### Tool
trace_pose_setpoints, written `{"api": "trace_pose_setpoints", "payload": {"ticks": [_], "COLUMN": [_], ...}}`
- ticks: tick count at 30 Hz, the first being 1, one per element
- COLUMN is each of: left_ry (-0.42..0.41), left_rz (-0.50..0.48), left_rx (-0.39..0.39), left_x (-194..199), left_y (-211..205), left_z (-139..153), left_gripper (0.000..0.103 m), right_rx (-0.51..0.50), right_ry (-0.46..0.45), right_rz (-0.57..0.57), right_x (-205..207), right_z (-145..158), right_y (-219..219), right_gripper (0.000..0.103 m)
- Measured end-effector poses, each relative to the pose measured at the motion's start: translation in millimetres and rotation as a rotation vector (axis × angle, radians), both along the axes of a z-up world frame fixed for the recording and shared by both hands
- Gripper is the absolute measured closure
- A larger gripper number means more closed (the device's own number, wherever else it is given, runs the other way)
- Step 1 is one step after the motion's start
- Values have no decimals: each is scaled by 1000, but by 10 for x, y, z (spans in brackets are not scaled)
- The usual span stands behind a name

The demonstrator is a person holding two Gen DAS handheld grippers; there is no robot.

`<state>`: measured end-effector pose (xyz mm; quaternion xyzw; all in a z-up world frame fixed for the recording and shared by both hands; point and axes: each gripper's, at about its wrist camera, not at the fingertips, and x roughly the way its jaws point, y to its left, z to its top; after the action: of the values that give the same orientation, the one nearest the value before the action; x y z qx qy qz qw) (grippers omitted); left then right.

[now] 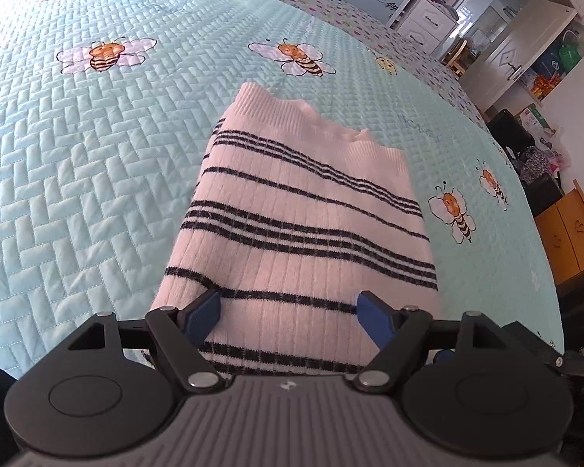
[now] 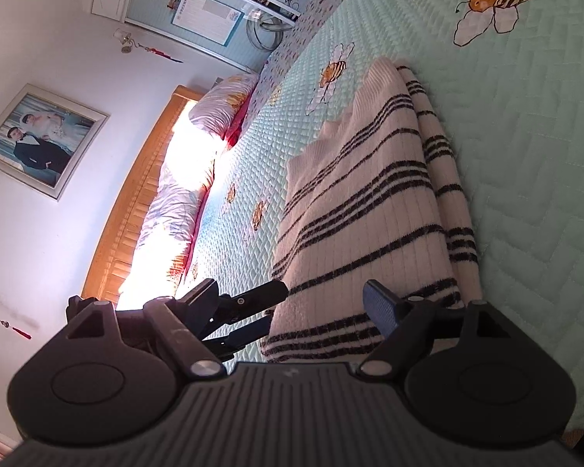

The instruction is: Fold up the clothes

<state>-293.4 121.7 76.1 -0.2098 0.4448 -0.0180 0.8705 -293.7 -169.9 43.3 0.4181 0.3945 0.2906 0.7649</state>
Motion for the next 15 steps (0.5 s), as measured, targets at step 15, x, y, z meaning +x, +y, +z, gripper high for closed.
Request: {"api": "trace_pose_setpoints", "payload": {"ticks": [15], "left_ry": [-25], "left_rz": [-22], "left_rx": [434], "left_x": [-44], "left_y": [-309], "left_z": [779], "left_gripper": [20], "right_rx": [-524], "right_ry": [-174], "right_rz": [-34], "right_x": [-92], "right_z": [916], "right_y": [205], "right_gripper": [20]}}
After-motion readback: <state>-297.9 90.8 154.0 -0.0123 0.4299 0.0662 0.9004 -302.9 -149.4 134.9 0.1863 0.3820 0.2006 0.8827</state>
